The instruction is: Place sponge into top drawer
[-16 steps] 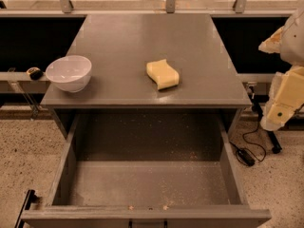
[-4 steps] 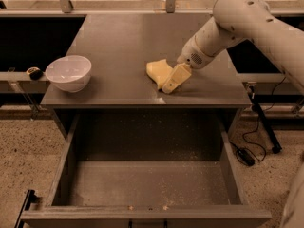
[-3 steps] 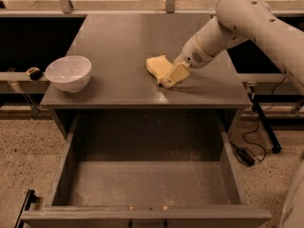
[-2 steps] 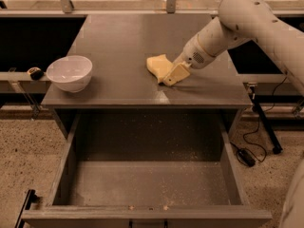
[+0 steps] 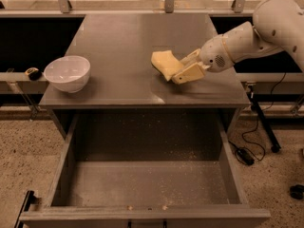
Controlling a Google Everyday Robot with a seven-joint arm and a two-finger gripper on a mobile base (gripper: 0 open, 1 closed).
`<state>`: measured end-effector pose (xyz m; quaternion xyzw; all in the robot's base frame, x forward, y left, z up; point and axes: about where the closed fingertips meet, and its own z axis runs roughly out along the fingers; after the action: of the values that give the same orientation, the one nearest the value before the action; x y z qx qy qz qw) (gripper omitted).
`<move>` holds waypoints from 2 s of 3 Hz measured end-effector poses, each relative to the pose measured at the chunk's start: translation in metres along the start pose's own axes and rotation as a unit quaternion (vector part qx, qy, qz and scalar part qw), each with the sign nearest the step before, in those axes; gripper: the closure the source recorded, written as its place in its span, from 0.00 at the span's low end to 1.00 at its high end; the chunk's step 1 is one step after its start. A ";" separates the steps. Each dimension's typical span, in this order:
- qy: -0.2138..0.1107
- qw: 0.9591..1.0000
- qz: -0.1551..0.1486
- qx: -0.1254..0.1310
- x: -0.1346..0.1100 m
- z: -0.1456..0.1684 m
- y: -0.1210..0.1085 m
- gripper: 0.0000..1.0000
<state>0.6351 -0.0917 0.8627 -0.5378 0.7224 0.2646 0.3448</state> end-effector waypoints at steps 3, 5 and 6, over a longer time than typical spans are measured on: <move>0.047 0.990 -0.126 -0.040 0.000 -0.027 0.126 1.00; 0.071 0.977 -0.191 -0.071 0.009 -0.004 0.163 1.00; 0.070 0.971 -0.217 -0.076 0.039 0.032 0.171 1.00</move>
Offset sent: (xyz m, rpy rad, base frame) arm -0.1536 0.0078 0.0139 -0.2006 -0.0563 0.2368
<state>0.4709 -0.0427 0.8145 -0.7238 0.5885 0.1987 0.3006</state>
